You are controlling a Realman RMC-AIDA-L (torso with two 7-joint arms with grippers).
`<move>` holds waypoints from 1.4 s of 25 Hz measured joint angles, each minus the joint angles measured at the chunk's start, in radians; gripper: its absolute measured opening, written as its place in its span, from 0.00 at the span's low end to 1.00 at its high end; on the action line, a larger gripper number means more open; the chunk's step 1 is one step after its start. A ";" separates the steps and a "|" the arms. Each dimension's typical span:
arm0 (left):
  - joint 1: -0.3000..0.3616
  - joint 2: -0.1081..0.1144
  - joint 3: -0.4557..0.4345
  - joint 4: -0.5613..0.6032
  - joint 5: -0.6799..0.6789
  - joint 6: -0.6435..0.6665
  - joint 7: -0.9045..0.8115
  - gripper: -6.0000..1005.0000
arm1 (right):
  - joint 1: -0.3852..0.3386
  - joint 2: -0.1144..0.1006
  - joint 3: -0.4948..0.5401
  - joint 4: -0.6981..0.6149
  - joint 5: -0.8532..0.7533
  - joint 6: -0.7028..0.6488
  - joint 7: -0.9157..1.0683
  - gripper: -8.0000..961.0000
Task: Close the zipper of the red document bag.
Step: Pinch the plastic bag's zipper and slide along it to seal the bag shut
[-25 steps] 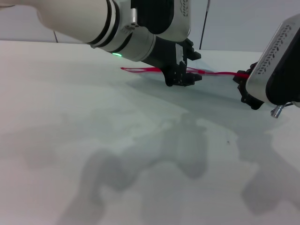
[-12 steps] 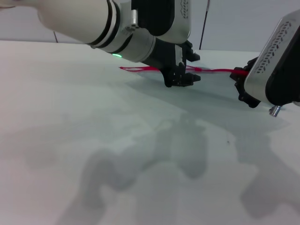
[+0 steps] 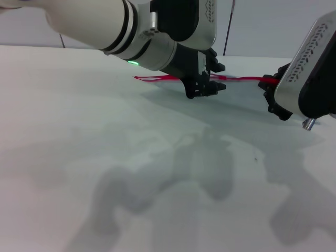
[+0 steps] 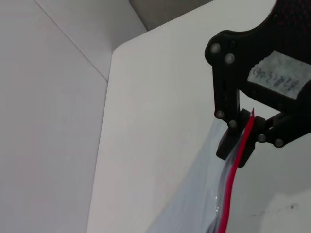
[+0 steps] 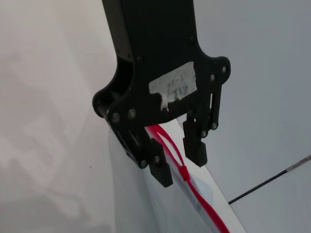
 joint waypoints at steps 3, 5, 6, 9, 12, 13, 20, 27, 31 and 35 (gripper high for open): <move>-0.002 0.000 0.001 0.000 0.000 0.002 -0.003 0.35 | 0.000 0.000 0.000 0.000 0.000 0.000 0.000 0.07; -0.003 0.000 0.001 0.000 -0.001 0.003 -0.003 0.34 | 0.000 0.000 0.000 0.000 0.000 0.000 0.000 0.07; -0.003 -0.001 0.001 0.000 -0.001 0.004 -0.003 0.34 | 0.000 0.000 0.000 0.000 0.000 0.000 0.000 0.08; -0.004 -0.001 0.003 0.000 -0.002 0.005 0.001 0.31 | 0.001 0.000 0.000 0.000 0.000 0.000 -0.001 0.08; -0.008 -0.002 0.014 0.000 -0.005 0.015 0.001 0.27 | 0.001 0.000 0.001 0.000 0.000 -0.001 -0.001 0.08; -0.009 -0.002 0.015 0.000 -0.004 0.016 0.000 0.26 | 0.001 0.000 0.001 0.000 0.000 -0.001 -0.001 0.08; -0.015 -0.002 0.043 -0.021 -0.001 0.050 -0.005 0.22 | 0.001 0.000 0.000 -0.004 0.000 -0.006 -0.001 0.09; -0.015 -0.002 0.044 -0.031 0.000 0.058 -0.001 0.22 | 0.000 0.000 -0.007 -0.015 0.000 -0.013 0.000 0.10; -0.015 -0.001 0.051 -0.034 0.001 0.059 0.002 0.22 | 0.000 0.000 -0.008 -0.016 0.000 -0.013 0.000 0.11; -0.015 -0.002 0.052 -0.034 0.002 0.069 0.002 0.22 | 0.000 0.000 -0.009 -0.019 0.000 -0.013 0.000 0.11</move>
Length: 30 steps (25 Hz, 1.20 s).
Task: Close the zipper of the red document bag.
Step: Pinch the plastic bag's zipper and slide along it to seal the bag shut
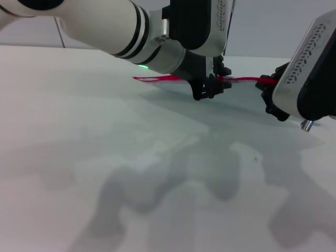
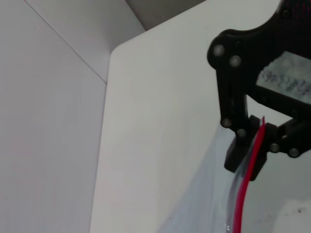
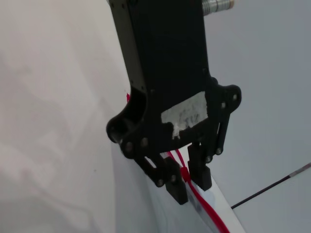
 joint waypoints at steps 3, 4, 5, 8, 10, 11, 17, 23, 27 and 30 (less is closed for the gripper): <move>0.000 0.000 0.002 0.000 0.000 0.012 -0.004 0.20 | -0.002 0.000 0.000 -0.002 0.000 0.000 0.000 0.12; 0.000 0.000 0.002 0.000 0.000 0.014 -0.006 0.20 | -0.003 0.000 0.000 -0.003 0.000 0.000 0.000 0.12; 0.000 0.000 0.002 0.000 0.000 0.016 -0.006 0.19 | -0.003 0.000 0.000 -0.003 0.000 0.000 0.000 0.12; 0.000 0.000 0.003 -0.001 0.000 0.017 -0.008 0.17 | -0.003 0.000 0.000 -0.004 0.000 0.000 0.001 0.12; 0.001 0.000 0.003 -0.002 0.000 0.017 -0.008 0.16 | -0.003 0.000 0.000 -0.005 0.000 0.000 0.001 0.13; 0.001 0.000 0.003 -0.002 0.000 0.018 -0.008 0.16 | -0.003 0.000 0.000 -0.005 0.000 0.000 0.001 0.13; 0.001 0.000 0.003 -0.003 0.000 0.026 -0.009 0.13 | -0.003 0.000 0.002 -0.009 0.000 0.001 0.001 0.14; 0.001 0.000 0.003 -0.003 0.000 0.026 -0.022 0.10 | -0.003 0.000 0.008 -0.009 0.000 0.001 0.001 0.14; 0.005 0.001 0.002 -0.003 0.000 0.027 -0.031 0.09 | -0.007 0.000 0.012 -0.005 -0.005 0.008 0.003 0.15; 0.012 0.003 -0.006 -0.002 0.001 0.024 -0.038 0.07 | -0.012 0.001 0.016 -0.003 -0.013 0.010 0.004 0.15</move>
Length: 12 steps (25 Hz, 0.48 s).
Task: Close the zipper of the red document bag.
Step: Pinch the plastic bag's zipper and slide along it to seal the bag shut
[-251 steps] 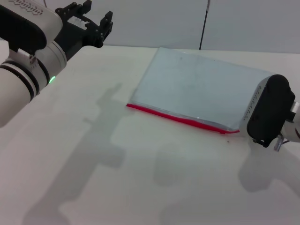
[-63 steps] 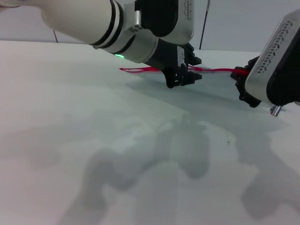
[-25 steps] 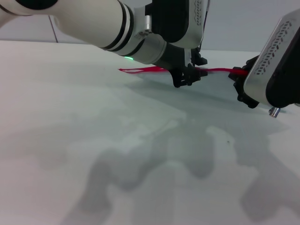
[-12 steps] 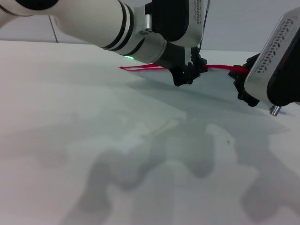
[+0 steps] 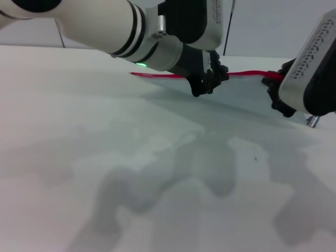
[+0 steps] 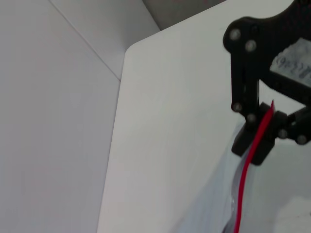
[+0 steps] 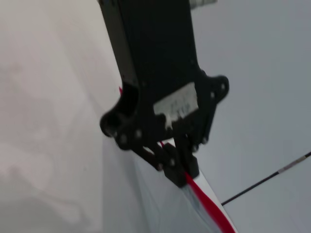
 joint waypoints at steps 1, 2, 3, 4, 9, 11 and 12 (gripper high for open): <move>0.002 0.000 -0.002 0.000 0.000 -0.001 0.000 0.07 | -0.003 0.000 0.004 0.001 -0.004 0.000 0.000 0.15; 0.006 0.000 -0.003 0.001 0.000 -0.002 0.000 0.07 | -0.005 0.001 0.008 0.001 -0.006 0.000 0.001 0.16; 0.011 0.000 -0.004 0.002 0.000 -0.002 0.000 0.07 | -0.007 0.001 0.014 0.002 -0.008 0.000 0.001 0.16; 0.018 0.001 -0.004 0.004 0.001 -0.002 -0.002 0.07 | -0.007 0.002 0.019 0.003 -0.010 0.000 0.001 0.16; 0.058 0.003 -0.020 0.024 0.026 0.000 -0.019 0.07 | -0.009 0.002 0.044 0.009 -0.019 0.004 0.013 0.16; 0.081 0.002 -0.035 0.035 0.032 -0.004 -0.023 0.07 | -0.011 0.002 0.053 0.016 -0.033 0.009 0.021 0.17; 0.092 0.002 -0.043 0.040 0.032 -0.005 -0.024 0.07 | -0.011 0.002 0.057 0.023 -0.044 0.014 0.028 0.17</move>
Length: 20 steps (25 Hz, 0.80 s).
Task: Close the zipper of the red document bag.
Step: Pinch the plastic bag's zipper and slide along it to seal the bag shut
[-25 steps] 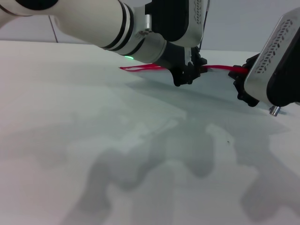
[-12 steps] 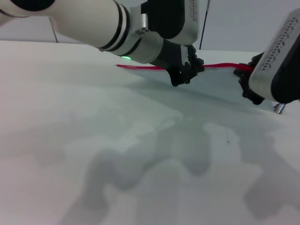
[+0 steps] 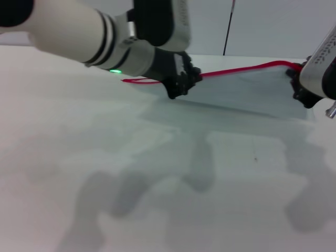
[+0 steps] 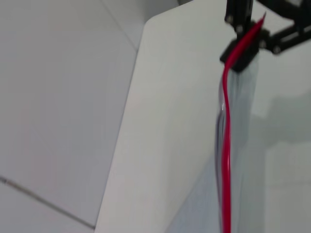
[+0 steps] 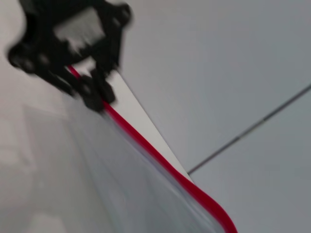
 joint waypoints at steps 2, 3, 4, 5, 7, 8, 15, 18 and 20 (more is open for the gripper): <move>0.021 0.000 -0.014 0.010 -0.002 -0.001 -0.001 0.07 | 0.000 0.000 0.008 0.014 -0.011 0.008 0.010 0.17; 0.030 0.000 -0.019 0.016 -0.003 -0.001 -0.001 0.07 | -0.001 -0.001 0.015 0.022 -0.015 0.011 0.014 0.17; 0.044 0.000 -0.026 0.027 -0.003 -0.002 -0.001 0.07 | -0.003 -0.001 0.020 0.025 -0.015 0.012 0.014 0.17; 0.053 0.000 -0.031 0.033 -0.003 -0.002 -0.002 0.07 | -0.005 0.000 0.025 0.027 -0.015 0.013 0.014 0.17; 0.079 0.001 -0.043 0.048 0.001 -0.002 -0.009 0.07 | -0.009 0.000 0.033 0.027 -0.016 0.016 0.015 0.18; 0.093 0.001 -0.049 0.055 0.003 -0.003 -0.013 0.07 | -0.010 0.000 0.037 0.027 -0.016 0.019 0.015 0.18; 0.140 0.001 -0.106 0.091 0.004 -0.011 -0.024 0.08 | -0.028 0.000 0.085 0.027 -0.016 0.025 0.018 0.19; 0.141 0.001 -0.139 0.107 0.004 -0.033 -0.026 0.07 | -0.031 0.000 0.103 0.027 -0.016 0.026 0.020 0.19; 0.142 0.000 -0.153 0.114 0.003 -0.046 -0.026 0.07 | -0.032 0.000 0.113 0.023 -0.016 0.027 0.020 0.19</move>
